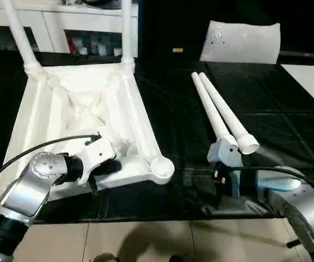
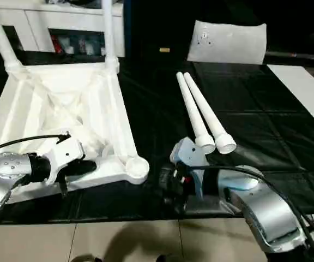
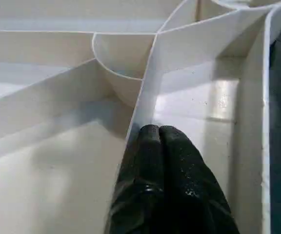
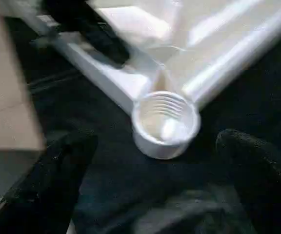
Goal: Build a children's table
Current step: Rotate table base, then pick table leg
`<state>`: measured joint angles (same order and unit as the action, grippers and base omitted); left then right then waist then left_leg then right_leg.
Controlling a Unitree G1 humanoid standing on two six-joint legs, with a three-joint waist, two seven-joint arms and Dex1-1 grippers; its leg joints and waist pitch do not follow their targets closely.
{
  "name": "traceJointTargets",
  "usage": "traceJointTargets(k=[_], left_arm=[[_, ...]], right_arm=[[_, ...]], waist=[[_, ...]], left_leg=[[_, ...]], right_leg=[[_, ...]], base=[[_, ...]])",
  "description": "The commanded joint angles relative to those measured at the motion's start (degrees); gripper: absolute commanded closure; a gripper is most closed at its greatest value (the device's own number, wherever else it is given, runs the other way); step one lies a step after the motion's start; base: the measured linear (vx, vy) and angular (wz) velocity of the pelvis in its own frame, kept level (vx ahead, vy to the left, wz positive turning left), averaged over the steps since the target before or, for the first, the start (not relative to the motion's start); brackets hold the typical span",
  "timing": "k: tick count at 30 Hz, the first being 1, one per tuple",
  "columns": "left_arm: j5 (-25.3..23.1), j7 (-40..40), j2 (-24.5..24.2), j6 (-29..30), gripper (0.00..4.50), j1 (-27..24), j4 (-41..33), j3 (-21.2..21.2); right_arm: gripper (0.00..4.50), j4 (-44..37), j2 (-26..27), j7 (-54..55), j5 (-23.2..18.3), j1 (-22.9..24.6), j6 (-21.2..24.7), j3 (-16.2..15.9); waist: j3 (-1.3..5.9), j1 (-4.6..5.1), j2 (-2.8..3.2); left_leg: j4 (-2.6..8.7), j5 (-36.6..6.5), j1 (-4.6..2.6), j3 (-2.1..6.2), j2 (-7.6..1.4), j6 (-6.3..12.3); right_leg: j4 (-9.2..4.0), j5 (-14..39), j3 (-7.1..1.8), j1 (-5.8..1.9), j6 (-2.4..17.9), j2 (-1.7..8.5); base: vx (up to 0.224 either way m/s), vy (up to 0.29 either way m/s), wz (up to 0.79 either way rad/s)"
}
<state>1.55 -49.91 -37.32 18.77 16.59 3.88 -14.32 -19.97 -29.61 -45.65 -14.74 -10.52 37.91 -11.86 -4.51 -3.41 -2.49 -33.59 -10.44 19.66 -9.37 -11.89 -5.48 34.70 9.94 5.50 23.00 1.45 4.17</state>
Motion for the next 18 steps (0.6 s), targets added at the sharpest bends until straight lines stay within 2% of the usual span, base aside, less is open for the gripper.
traceJointTargets(k=[1,4,6,7,8,9,11,12,13,14,16,17,18], left_arm=[[0.3,3.1,0.7,-1.5,4.41,1.4,-0.2,3.1],[2.9,4.4,2.9,-1.4,4.41,0.9,-1.9,6.2],[6.5,5.4,5.0,-0.5,4.41,-0.4,-6.1,9.4],[8.0,5.9,5.9,0.2,4.41,-1.1,-7.8,10.6],[9.8,6.4,6.7,1.4,4.41,-2.0,-10.0,11.9],[11.5,7.4,7.4,3.4,4.26,-3.2,-12.9,13.0],[11.8,7.9,7.5,4.3,4.06,-3.8,-14.2,13.3],[12.4,8.4,7.6,6.0,4.06,-4.9,-16.5,13.7],[13.0,9.2,8.1,7.3,4.03,-5.6,-17.9,14.2],[13.0,9.2,8.1,7.3,3.95,-5.6,-17.9,14.2],[14.4,11.5,9.6,11.1,3.77,-6.7,-21.5,15.8],[14.6,11.7,9.7,11.6,3.68,-6.8,-22.1,15.9],[15.2,12.5,9.7,13.1,3.64,-7.2,-23.7,16.2]], right_arm=[[0.0,2.0,1.6,5.0,2.6,-1.8,-0.6,1.0],[0.0,4.6,4.7,10.6,4.1,-3.7,0.3,2.3],[0.0,7.5,8.3,17.1,5.4,-6.6,3.7,3.7],[0.0,8.6,9.3,18.7,5.9,-7.6,4.3,4.0],[0.0,10.6,10.2,19.9,6.5,-9.3,4.9,3.9],[0.0,14.2,11.3,21.5,7.8,-12.0,4.1,3.6],[0.0,16.1,11.7,22.2,8.4,-13.3,3.2,3.5],[0.0,20.8,12.8,24.3,9.5,-16.0,2.4,3.7],[0.0,25.1,13.9,26.3,10.0,-18.6,1.8,4.3],[0.0,25.1,13.9,26.3,10.0,-18.6,1.8,4.3],[0.0,37.0,15.9,30.5,11.2,-25.5,0.5,5.5],[0.0,38.7,16.0,31.0,11.3,-26.5,0.2,5.6],[0.0,43.7,16.5,32.1,11.7,-29.4,-0.8,6.0]], waist=[[4.08,-0.17,0.98],[4.08,-0.24,1.11],[4.15,-0.23,1.24],[4.21,-0.27,1.2],[4.27,-0.28,1.45],[4.23,-0.17,1.44],[4.28,-0.08,1.41],[4.16,-0.18,1.44],[4.04,-0.12,1.73],[4.11,0.02,1.72],[4.0,-0.04,1.76],[3.95,0.18,1.82],[3.73,0.07,1.62]], left_leg=[[3.91,-16.8,0.06,0.57,-0.8,-0.2],[3.72,-16.2,-0.12,0.33,-0.78,-0.35],[3.8,-15.4,0.16,0.39,-0.88,-0.87],[3.8,-15.7,0.13,0.48,-0.92,-1.22],[3.65,-15.8,-0.09,0.45,-1.0,-1.56],[3.76,-15.6,0.12,0.46,-0.99,-1.85],[3.73,-15.2,0.21,0.37,-1.01,-1.97],[3.65,-14.9,0.14,0.17,-0.87,-1.86],[3.69,-14.5,0.26,0.19,-0.76,-1.88],[3.65,-14.6,0.2,0.17,-0.78,-2.04],[3.54,-14.3,0.07,0.1,-0.79,-2.44],[3.62,-14.5,0.15,0.16,-0.78,-2.51],[3.57,-14.9,0.15,0.08,-0.67,-2.47]], right_leg=[[-5.73,27.0,-2.66,-2.38,3.9,3.47],[-5.69,25.9,-2.82,-2.17,4.7,3.5],[-5.03,22.9,-2.94,-2.33,6.3,3.41],[-4.93,22.8,-2.86,-2.48,6.7,3.47],[-4.65,22.0,-2.97,-2.34,7.2,3.55],[-4.45,20.8,-2.96,-2.51,7.9,3.4],[-4.09,18.7,-3.09,-2.55,8.4,3.31],[-4.16,18.3,-3.21,-2.43,8.0,3.24],[-4.04,17.9,-3.25,-2.47,8.1,3.23],[-3.97,18.0,-3.22,-2.42,8.4,3.25],[-3.73,16.8,-3.27,-2.37,8.8,3.19],[-3.59,16.5,-3.23,-2.37,9.3,3.1],[-3.78,16.8,-3.17,-2.41,8.8,2.99]], base=[[0.0,0.0,0.0],[0.0,0.0,0.0],[0.0,0.0,0.0],[0.0,0.0,0.0],[0.0,0.0,0.0],[0.0,0.0,0.0],[0.0,0.0,0.0],[0.0,0.0,0.0],[0.0,0.0,0.0],[0.0,0.0,0.0],[0.0,0.0,0.0],[0.0,0.0,0.0],[0.0,0.0,0.0]])
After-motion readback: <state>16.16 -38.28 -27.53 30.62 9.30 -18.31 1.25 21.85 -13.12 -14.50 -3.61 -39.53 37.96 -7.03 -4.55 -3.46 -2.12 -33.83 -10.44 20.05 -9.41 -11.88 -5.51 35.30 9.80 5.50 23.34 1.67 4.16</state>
